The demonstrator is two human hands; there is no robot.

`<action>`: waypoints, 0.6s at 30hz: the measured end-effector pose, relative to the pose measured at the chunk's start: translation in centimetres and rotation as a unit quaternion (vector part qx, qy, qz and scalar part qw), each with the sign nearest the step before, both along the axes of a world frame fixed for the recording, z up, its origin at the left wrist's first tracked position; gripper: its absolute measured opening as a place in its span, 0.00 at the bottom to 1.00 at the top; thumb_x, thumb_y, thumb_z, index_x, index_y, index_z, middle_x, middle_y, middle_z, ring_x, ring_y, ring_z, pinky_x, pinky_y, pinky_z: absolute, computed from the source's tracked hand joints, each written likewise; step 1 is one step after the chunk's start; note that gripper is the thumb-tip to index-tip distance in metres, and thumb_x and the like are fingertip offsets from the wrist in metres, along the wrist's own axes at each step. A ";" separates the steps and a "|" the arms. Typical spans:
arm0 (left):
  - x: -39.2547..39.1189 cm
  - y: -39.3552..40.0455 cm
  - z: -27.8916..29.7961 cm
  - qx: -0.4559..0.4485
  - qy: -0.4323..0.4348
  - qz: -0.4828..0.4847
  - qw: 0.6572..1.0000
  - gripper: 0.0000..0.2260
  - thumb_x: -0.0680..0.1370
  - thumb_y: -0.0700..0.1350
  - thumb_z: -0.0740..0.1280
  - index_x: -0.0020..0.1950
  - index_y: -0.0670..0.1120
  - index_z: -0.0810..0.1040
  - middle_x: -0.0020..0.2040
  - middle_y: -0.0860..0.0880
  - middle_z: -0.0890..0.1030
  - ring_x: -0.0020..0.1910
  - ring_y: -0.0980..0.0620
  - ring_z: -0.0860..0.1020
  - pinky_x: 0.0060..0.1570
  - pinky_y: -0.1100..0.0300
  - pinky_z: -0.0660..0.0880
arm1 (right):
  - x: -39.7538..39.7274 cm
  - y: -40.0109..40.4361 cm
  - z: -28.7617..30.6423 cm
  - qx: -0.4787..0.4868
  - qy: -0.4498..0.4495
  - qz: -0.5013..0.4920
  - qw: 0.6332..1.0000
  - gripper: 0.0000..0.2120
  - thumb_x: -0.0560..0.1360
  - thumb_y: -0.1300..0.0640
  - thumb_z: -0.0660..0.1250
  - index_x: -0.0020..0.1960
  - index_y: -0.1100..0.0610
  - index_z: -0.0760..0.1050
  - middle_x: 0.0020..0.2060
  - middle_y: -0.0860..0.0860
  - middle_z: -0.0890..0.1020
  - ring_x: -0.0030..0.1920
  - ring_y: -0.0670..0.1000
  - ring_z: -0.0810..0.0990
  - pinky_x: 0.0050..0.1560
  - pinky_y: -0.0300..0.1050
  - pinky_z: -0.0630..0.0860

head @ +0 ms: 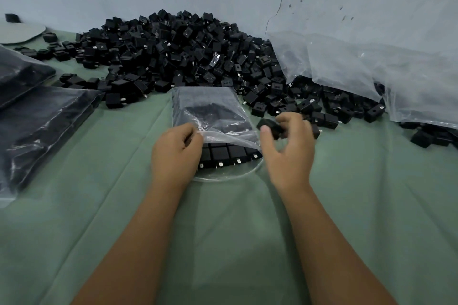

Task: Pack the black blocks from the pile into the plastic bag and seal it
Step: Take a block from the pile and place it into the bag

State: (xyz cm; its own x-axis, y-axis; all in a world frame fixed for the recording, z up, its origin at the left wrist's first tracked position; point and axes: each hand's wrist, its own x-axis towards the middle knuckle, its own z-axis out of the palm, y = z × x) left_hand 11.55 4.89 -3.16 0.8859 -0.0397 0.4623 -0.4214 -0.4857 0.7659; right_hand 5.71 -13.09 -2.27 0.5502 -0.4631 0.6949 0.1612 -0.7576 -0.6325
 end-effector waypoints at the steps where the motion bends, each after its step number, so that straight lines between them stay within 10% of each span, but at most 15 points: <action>1: 0.0 -0.1 0.0 0.004 -0.001 -0.004 1.000 0.12 0.75 0.42 0.63 0.35 0.39 0.67 0.30 0.44 0.70 0.34 0.45 0.70 0.33 0.46 0.67 | -0.2 1.0 0.0 -0.027 0.001 0.019 0.999 0.12 0.71 0.46 0.64 0.48 0.54 0.72 0.41 0.46 0.73 0.43 0.50 0.73 0.42 0.46 0.71; 9: -0.8 0.1 0.5 -0.003 -0.007 -0.006 1.000 0.10 0.74 0.42 0.63 0.34 0.41 0.69 0.29 0.49 0.70 0.33 0.47 0.69 0.35 0.46 0.69 | -1.1 6.0 -0.8 -0.253 0.083 0.016 0.964 0.14 0.65 0.51 0.75 0.41 0.58 0.73 0.35 0.51 0.77 0.38 0.55 0.75 0.38 0.47 0.71; 18: -2.5 0.6 1.0 -0.090 -0.038 -0.010 0.995 0.05 0.72 0.43 0.68 0.43 0.46 0.83 0.40 0.51 0.82 0.41 0.50 0.79 0.44 0.48 0.77 | -2.5 6.3 -1.0 -0.202 0.129 0.033 0.970 0.12 0.72 0.50 0.68 0.52 0.53 0.83 0.43 0.49 0.82 0.46 0.54 0.79 0.49 0.47 0.75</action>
State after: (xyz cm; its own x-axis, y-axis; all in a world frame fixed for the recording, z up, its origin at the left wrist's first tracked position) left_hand 9.05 5.49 -2.18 0.8483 0.0328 0.5286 -0.4888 -0.3356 0.8053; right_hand 3.26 -6.81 -3.30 0.7497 -0.1381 0.6472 0.0943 -0.9457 -0.3110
